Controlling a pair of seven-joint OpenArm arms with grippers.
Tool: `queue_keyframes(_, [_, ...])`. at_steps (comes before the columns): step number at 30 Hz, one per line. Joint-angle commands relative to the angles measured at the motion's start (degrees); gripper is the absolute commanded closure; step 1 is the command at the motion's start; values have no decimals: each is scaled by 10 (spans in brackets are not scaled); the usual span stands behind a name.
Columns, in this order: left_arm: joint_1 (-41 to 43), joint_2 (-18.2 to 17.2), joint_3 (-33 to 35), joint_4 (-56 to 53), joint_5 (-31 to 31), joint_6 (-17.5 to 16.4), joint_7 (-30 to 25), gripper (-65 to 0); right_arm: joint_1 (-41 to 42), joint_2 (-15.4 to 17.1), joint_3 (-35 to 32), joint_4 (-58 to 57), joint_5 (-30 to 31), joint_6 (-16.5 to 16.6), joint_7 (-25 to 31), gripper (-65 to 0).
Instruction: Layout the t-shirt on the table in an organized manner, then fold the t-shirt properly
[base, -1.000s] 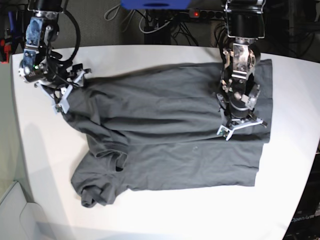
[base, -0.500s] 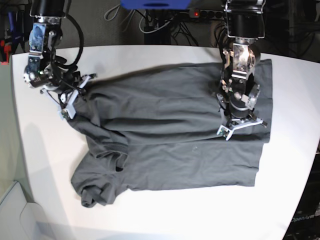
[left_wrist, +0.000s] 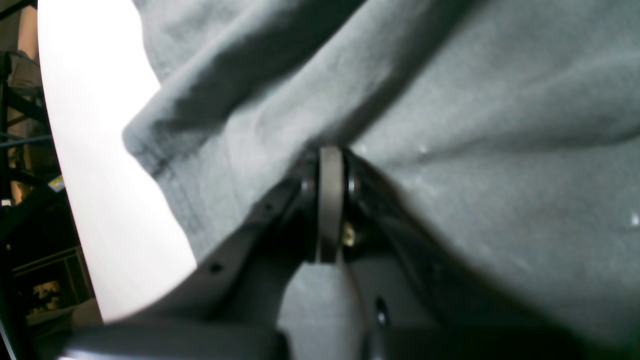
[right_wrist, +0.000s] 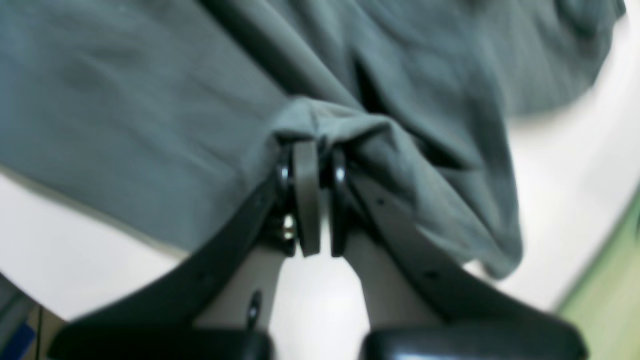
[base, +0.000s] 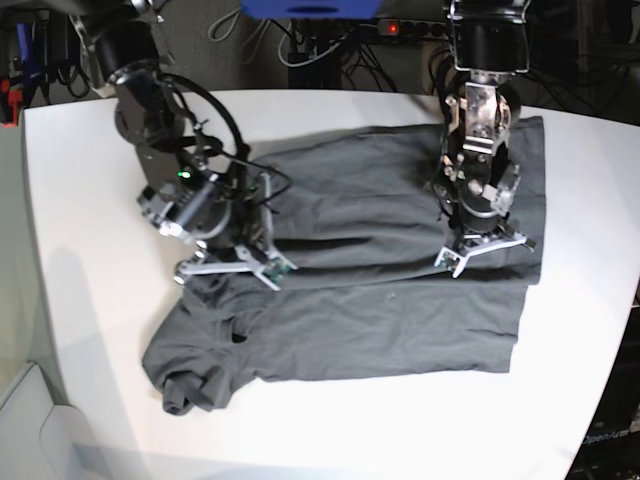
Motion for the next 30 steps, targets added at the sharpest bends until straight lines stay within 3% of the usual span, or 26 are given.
queue_keyframes(1, [-2, 0, -1, 3, -1, -6, 12, -2, 21, -3, -21, -3, -7, -1, 8, 0])
queue_keyframes(5, [4, 0, -1, 3, -1, -6, 12, -2, 75, -24, -76, -70, -11, -1, 10, -2])
queue_keyframes(8, [8, 0, -1, 4, 0, -6, 12, -2, 113, -35, -83, -109, -11, -1, 6, -39])
queue_keyframes(13, [14, 0, -1, 4, 0, -6, 11, -2, 137, -20, -84, -94, -11, -1, 6, -214])
queue_keyframes(17, [14, 0, -1, 4, 0, -6, 11, -2, 159, 1, -142, -86, -11, 0, 7, -342])
queue_keyframes(22, [14, 0, -1, 4, 0, -6, 11, -2, 159, 15, -162, -36, -12, 0, 7, -351])
queue_keyframes(30, [14, 0, -1, 4, 0, -6, 8, -2, 77, 15, -39, 13, -12, 0, 14, -350])
